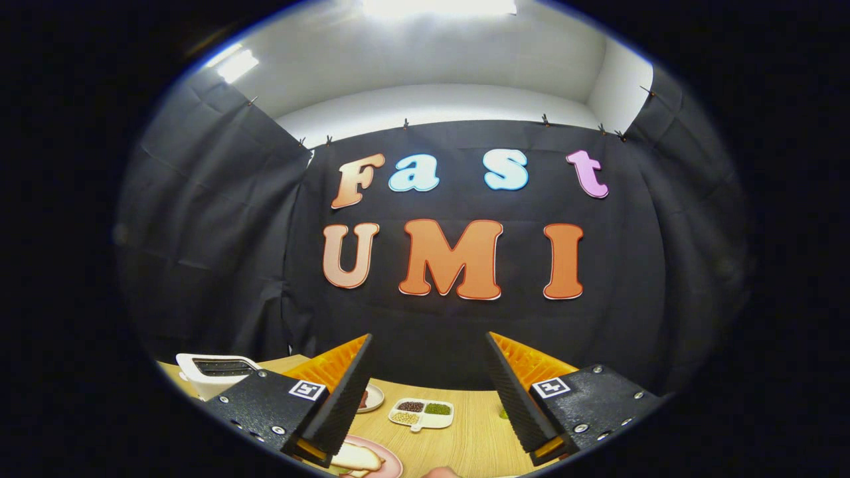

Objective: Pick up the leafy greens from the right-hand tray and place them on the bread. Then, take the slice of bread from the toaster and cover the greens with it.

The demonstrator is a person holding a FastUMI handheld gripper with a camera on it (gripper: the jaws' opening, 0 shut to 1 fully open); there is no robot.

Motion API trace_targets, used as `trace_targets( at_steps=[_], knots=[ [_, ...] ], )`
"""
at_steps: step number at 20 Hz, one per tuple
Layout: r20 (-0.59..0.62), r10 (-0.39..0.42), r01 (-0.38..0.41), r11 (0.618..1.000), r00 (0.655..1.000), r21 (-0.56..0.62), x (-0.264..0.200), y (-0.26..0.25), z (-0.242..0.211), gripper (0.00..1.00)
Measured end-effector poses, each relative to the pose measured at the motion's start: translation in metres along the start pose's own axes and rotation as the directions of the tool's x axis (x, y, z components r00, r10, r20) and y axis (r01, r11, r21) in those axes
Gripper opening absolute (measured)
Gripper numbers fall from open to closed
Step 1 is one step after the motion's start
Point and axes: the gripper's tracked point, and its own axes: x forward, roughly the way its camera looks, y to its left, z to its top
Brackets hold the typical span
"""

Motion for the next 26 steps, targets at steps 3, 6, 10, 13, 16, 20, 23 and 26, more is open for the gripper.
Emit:
trace_targets(
  at_steps=[3,6,10,13,16,20,23,26],
  knots=[
    [0.009,-0.013,0.013,1.0,1.0,0.0,-0.002,-0.002,0.005,0.97],
    [0.01,-0.02,0.02,1.0,1.0,-0.001,-0.005,-0.003,0.008,0.97],
    [0.007,-0.029,0.03,1.0,1.0,-0.007,-0.006,-0.002,0.008,0.97],
    [0.01,-0.031,0.031,0.999,0.999,0.009,-0.007,0.001,0.006,0.97],
    [0.029,-0.027,0.027,0.999,0.999,0.025,-0.008,0.004,0.011,0.97],
    [0.048,-0.027,0.026,1.0,0.998,0.002,-0.009,0.006,0.014,0.97],
    [0.044,-0.018,0.019,1.0,0.999,-0.002,-0.009,0.01,0.012,0.97],
    [0.044,-0.011,0.011,1.0,0.999,-0.006,-0.009,0.013,0.011,0.97]
  ],
)
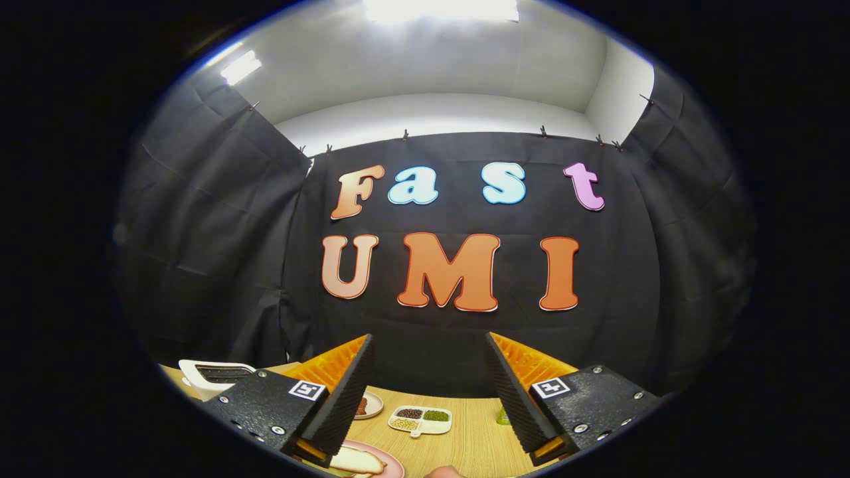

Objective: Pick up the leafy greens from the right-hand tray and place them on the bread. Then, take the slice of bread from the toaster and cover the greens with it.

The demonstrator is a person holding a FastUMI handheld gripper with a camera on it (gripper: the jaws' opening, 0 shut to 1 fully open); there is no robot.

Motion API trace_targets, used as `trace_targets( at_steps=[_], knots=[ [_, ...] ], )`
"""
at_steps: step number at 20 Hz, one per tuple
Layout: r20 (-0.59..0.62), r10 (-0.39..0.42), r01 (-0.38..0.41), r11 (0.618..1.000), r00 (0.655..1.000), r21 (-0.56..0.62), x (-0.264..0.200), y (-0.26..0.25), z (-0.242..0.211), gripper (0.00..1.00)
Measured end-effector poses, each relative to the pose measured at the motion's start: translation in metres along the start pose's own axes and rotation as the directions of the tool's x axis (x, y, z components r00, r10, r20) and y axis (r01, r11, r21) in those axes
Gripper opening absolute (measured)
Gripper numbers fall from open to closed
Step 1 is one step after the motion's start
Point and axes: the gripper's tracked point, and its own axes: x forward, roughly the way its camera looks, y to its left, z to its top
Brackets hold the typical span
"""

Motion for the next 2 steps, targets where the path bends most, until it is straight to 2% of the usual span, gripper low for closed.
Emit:
trace_targets(
  at_steps=[2],
  knots=[
    [-0.001,0.006,-0.006,1.0,1.0,-0.003,-0.0002,0.0024,-0.0012,0.97]
  ],
)
